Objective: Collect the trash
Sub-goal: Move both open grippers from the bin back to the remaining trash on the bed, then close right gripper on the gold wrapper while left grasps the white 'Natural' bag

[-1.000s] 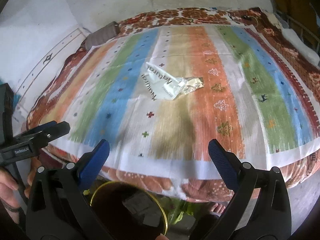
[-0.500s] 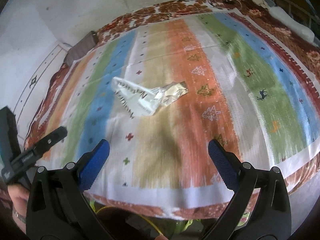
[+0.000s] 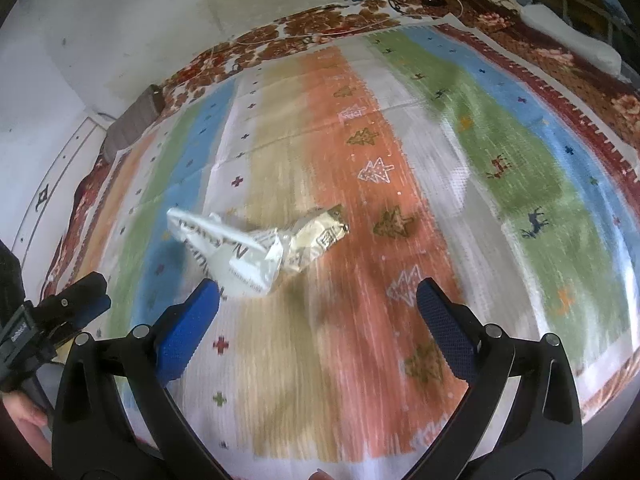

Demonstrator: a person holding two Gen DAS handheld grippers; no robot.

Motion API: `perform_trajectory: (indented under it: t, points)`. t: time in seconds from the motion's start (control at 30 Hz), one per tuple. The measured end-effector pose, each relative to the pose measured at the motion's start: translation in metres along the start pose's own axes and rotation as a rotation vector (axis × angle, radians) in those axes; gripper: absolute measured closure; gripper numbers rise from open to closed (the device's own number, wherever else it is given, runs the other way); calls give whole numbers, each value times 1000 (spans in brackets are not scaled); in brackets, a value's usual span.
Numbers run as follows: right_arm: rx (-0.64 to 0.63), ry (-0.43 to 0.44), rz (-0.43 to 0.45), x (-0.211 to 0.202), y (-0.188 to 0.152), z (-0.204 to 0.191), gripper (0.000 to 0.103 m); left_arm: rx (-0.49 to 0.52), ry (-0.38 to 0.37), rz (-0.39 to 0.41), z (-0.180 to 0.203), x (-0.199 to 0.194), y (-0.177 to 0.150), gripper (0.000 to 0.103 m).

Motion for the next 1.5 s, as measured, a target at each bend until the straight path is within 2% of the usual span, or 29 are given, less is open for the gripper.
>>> perform_trajectory:
  t: [0.13,0.27,0.4,0.53,0.63,0.73,0.83,0.87,0.93,1.03,1.07,1.17,1.2,1.33,1.4,1.47,1.5]
  points:
    - [48,24,-14,19,9,3,9,-48,-14,-24,3,17,12,7]
    - [61,10,-22,37,17,4,9,-95,-25,-36,4,35,23,7]
    - [146,46,-36,57,22,18,13,-96,-11,-54,5,53,29,12]
    - [212,29,-11,67,31,30,14,-88,11,-76,1,71,32,20]
    - [228,58,-41,82,37,30,16,-104,-5,-89,0,82,34,21]
    - [227,39,-46,97,43,26,17,-108,-13,-79,4,88,38,21]
    - [289,41,-66,111,43,35,26,-102,-5,-79,7,95,37,24]
    - [307,50,-75,116,43,37,29,-93,-2,-82,8,98,35,27]
    - [306,27,-90,125,41,39,33,-60,24,-94,10,103,32,40]
    - [303,14,-89,130,40,39,38,-39,57,-110,4,111,28,48]
    - [292,16,-91,131,39,37,45,-47,70,-119,-1,115,27,50]
    - [273,7,-100,135,38,33,53,-84,73,-139,-13,122,26,59]
    - [270,3,-102,134,37,34,55,-102,57,-143,-17,124,25,66]
    - [281,-13,-101,133,35,38,70,-121,19,-134,-22,121,26,66]
    - [283,-16,-101,133,35,39,73,-115,15,-118,-19,116,28,65]
    - [274,-20,-99,133,35,39,75,-126,5,-89,-18,108,32,61]
    - [268,-22,-98,133,35,39,75,-130,-13,-75,-16,103,34,55]
Point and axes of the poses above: each gripper's, at about its wrist camera, not at the fingertips, and x roughly the way its jaws point, z to its right, y to its top, the point moved 1 cm from there along x, roughly the way its jaws point, and after that the axes turned 7 degrees about y, right-handed, at the moved point
